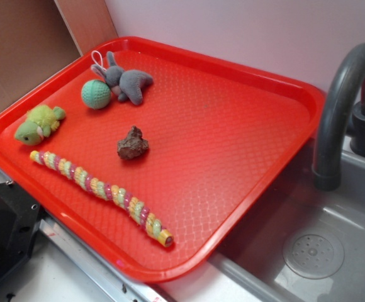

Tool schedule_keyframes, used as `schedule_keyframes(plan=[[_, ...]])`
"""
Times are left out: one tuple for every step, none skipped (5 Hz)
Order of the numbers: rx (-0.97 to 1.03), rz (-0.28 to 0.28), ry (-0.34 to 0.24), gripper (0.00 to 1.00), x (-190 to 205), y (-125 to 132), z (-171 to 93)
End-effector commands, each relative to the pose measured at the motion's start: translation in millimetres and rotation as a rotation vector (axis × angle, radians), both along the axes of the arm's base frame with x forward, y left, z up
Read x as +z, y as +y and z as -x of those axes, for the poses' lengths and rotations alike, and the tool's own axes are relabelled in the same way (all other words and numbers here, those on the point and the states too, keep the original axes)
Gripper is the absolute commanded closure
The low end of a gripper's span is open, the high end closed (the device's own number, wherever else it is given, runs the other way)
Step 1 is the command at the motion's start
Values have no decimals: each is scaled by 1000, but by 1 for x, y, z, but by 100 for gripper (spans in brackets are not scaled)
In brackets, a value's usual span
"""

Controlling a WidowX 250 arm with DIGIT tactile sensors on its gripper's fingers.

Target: Grab the multicolored rope.

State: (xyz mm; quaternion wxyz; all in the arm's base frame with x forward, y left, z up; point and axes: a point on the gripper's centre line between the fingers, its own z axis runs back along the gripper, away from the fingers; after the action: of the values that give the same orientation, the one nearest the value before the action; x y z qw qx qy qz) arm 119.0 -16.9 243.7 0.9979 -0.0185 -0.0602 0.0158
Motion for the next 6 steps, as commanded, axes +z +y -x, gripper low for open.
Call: schedule_keyframes(plan=[[0,0,0,0,0,0,0],[-191,-55,-28,0,-15,1,-18],[-439,-74,-74,0,-24,-4,-39],[-687,-40,-127,0,-33,-18,-55],[-933,24,-107,0,-47,-40,-55],[-1114,36,-41,0,-58,-57,-42]])
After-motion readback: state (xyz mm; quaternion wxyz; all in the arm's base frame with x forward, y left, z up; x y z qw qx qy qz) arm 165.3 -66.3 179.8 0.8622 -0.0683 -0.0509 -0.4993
